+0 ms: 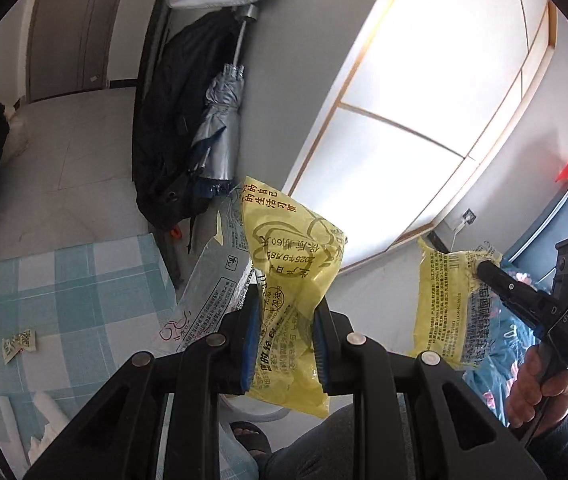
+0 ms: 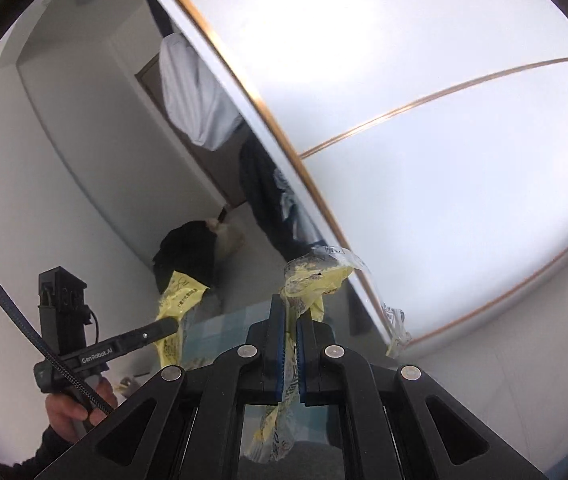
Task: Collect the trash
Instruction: 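Carry the yellow bag and yellow wrapper in both grippers over the white bin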
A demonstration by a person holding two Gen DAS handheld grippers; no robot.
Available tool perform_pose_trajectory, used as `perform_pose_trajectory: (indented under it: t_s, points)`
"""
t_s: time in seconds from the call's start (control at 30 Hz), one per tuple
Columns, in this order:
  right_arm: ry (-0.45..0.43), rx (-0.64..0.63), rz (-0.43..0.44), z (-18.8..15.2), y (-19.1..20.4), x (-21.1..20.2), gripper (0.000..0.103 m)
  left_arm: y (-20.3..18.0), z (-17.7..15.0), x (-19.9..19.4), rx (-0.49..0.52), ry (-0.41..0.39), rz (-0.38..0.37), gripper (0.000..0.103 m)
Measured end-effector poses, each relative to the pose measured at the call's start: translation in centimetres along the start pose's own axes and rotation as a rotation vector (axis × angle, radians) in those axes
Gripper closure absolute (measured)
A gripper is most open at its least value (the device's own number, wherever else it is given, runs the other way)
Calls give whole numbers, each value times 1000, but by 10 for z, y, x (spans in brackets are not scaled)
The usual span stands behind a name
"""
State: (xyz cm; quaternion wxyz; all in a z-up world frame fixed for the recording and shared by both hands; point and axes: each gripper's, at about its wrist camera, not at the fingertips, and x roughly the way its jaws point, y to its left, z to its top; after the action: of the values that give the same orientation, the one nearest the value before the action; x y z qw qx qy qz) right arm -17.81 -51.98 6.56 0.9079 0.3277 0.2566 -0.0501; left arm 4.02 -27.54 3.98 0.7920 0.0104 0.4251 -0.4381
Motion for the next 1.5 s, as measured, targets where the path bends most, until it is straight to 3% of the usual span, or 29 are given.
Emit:
perform_pose_trajectory:
  t_s: [0.2, 0.43, 0.7, 0.87, 0.93, 1.03, 1.3, 1.43, 1.5]
  points:
    - [24, 121, -47, -7, -61, 12, 99, -4, -6, 59, 22, 114, 2, 84]
    - [16, 148, -128, -20, -114, 45, 99, -13, -14, 120, 58, 247, 12, 84]
    - [108, 235, -142, -58, -165, 115, 99, -2, -32, 189, -5, 461, 13, 84]
    - [200, 270, -154, -87, -183, 159, 99, 2, -47, 219, 0, 573, 77, 84]
    - [241, 281, -148, -98, -187, 175, 99, 8, -58, 234, -28, 669, 97, 84]
    - [277, 278, -132, -116, -195, 191, 99, 16, -65, 249, -80, 736, 91, 84]
    - [353, 377, -132, -151, -202, 223, 99, 28, -75, 282, -221, 846, 29, 84]
    - [392, 420, -123, -165, -208, 236, 99, 38, -84, 296, -363, 911, -33, 84]
    - [406, 442, -120, -172, -211, 244, 99, 39, -87, 299, -377, 927, -20, 84]
